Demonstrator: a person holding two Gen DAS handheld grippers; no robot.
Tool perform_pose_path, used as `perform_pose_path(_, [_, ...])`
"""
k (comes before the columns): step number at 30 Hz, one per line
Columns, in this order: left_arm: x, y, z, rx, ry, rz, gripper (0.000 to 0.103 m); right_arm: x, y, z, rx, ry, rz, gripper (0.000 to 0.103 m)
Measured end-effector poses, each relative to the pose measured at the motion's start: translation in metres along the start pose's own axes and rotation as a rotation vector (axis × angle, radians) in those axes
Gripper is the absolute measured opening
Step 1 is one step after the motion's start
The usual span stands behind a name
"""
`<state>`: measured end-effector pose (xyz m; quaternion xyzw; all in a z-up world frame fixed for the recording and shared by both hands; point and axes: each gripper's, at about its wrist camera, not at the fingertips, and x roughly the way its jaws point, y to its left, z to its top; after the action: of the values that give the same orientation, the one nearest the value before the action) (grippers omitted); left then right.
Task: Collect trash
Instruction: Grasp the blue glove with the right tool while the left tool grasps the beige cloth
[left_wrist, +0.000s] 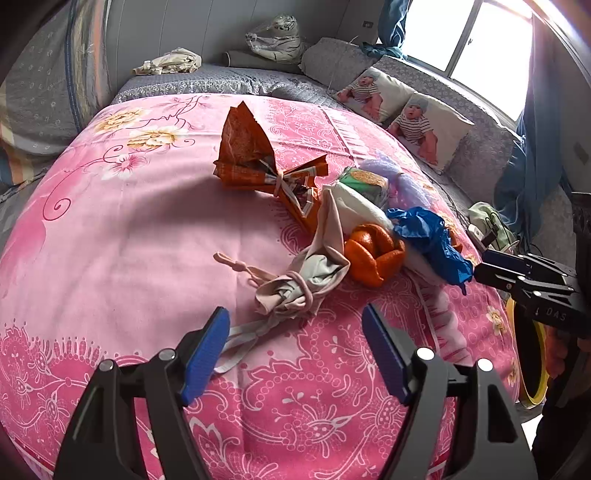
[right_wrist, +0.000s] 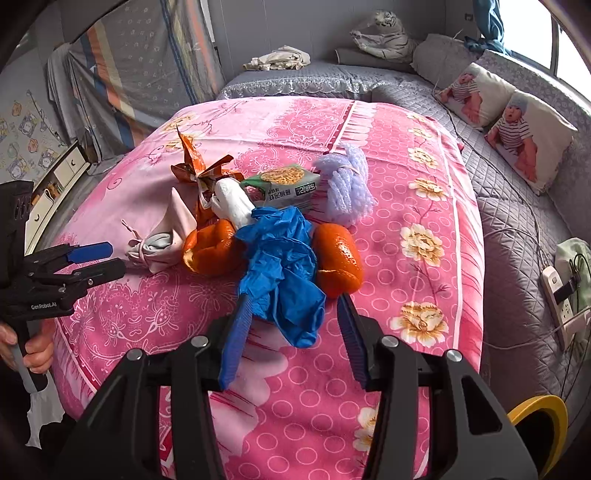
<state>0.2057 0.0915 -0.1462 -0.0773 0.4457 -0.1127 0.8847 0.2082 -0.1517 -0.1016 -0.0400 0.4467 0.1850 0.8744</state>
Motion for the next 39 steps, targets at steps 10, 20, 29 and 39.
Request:
perform_pose_path(10, [0.005, -0.005, 0.007, 0.027, -0.001, -0.003, 0.071, 0.01, 0.009, 0.013, -0.018, 0.002, 0.017, 0.045])
perform_pose_path(20, [0.012, -0.006, 0.016, 0.069, 0.001, 0.006, 0.071, 0.02, 0.011, 0.019, -0.022, 0.019, 0.026, 0.045])
perform_pose_path(29, [0.034, -0.013, 0.025, 0.106, 0.033, 0.006, 0.071, 0.033, 0.004, 0.024, -0.004, 0.042, 0.037, 0.045])
perform_pose_path(39, [0.056, -0.01, 0.026, 0.096, 0.075, 0.001, 0.054, 0.052, -0.001, 0.027, 0.015, 0.086, 0.067, 0.041])
